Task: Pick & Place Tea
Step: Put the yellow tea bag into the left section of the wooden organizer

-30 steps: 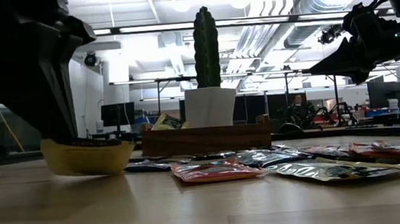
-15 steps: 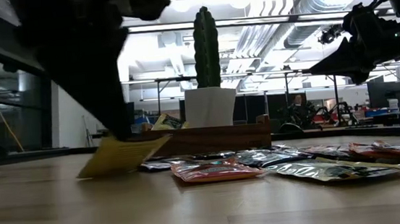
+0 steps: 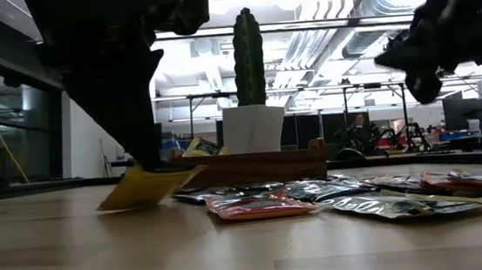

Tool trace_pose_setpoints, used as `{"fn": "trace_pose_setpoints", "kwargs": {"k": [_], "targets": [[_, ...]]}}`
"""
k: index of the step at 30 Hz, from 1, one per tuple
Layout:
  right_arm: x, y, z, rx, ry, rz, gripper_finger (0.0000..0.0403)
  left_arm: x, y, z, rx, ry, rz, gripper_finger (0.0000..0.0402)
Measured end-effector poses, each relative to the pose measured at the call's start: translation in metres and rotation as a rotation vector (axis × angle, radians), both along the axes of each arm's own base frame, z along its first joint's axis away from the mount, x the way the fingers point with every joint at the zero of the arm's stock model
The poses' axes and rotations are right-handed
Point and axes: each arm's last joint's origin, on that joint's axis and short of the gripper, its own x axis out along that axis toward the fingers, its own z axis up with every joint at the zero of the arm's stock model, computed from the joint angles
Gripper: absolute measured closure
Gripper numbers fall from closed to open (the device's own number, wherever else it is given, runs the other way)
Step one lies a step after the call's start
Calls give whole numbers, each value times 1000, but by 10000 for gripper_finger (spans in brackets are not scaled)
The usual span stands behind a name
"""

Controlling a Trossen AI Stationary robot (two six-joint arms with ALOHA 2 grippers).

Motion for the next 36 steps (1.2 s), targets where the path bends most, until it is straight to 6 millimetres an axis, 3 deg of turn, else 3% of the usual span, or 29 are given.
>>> {"fn": "trace_pose_setpoints", "kwargs": {"k": [4, 9, 18, 22, 26, 36], "targets": [[2, 10, -1, -123, 10, 210, 394, -1, 1, 0, 20, 17, -24, 401], [11, 26, 3, -256, 58, 303, 393, -2, 1, 0, 33, 35, -48, 401], [57, 60, 33, -697, 254, 336, 393, -2, 2, 0, 46, 47, -74, 401], [83, 73, 23, -830, 409, 360, 393, -2, 1, 0, 52, 46, -87, 402], [107, 84, 10, -856, 500, 396, 393, -2, 2, 0, 58, 47, -96, 402], [169, 107, -6, -910, 474, 511, 385, 6, -2, 2, 88, -32, -158, 402]]}}
